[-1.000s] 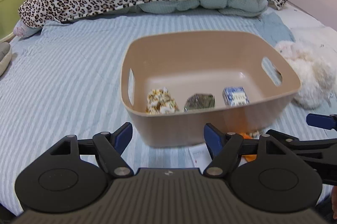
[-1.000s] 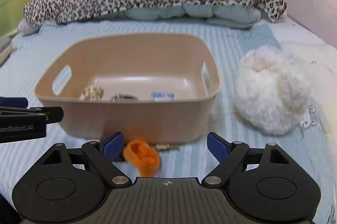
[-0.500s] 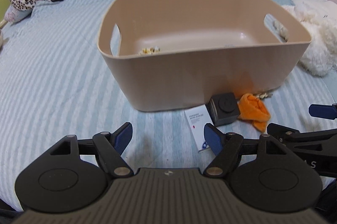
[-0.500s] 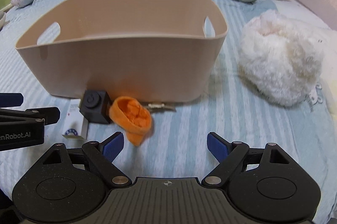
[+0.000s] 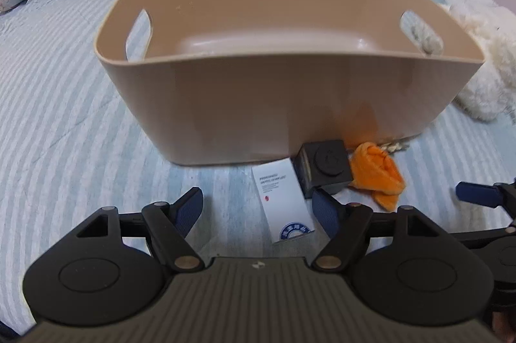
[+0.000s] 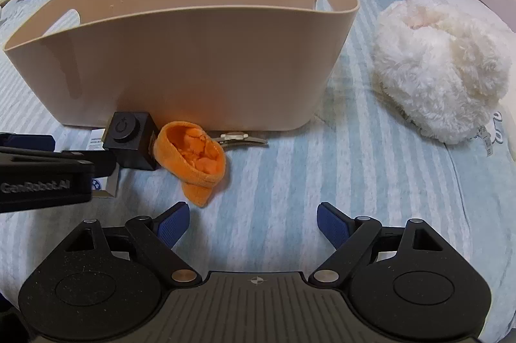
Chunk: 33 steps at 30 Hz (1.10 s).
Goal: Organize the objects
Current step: 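Grasp the white card box with the left tool while the right tool grasps the orange item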
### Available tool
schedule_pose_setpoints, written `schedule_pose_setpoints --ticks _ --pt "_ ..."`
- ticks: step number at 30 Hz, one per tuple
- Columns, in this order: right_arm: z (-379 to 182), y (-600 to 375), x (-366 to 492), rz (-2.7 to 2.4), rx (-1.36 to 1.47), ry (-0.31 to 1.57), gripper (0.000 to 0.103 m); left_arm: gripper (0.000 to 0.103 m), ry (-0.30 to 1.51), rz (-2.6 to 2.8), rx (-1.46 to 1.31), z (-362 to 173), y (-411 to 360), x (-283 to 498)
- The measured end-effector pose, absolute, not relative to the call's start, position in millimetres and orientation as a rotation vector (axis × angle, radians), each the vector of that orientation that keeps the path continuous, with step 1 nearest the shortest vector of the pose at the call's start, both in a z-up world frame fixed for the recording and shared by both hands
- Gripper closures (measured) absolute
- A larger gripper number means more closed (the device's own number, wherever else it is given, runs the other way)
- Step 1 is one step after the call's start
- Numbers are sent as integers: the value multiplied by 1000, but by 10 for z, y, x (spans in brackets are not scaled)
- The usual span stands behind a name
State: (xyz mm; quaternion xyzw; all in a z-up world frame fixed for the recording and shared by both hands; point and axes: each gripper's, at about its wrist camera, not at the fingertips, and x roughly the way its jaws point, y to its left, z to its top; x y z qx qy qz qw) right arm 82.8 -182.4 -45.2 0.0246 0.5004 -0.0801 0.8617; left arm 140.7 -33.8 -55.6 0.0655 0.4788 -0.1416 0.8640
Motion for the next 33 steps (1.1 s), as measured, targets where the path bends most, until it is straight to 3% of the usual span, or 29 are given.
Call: schedule_pose_setpoints --ticks 11,17,20,22,23,25,28,33 --pt "-515 -1765 888 -168 49 988 16 27 1024 -241 163 -704 -126 1413" --pt "-615 -1641 934 -160 -1 946 23 32 1020 -238 121 -694 15 1455" --pt "-645 -1635 964 -143 8 927 39 50 990 -242 157 -674 27 1405" --pt "-652 -1651 972 -120 23 921 59 62 984 -245 153 -652 63 1384" --pt "-649 -1649 969 -113 20 919 63 70 981 -243 146 -637 92 1375" --pt "-638 -1644 954 -91 18 922 82 70 983 -250 130 -606 133 1372" --pt "-615 -1641 920 -73 24 932 93 71 981 -259 129 -542 140 1362" --pt "-510 -1677 840 -50 90 935 95 71 979 -276 119 -534 80 1277"
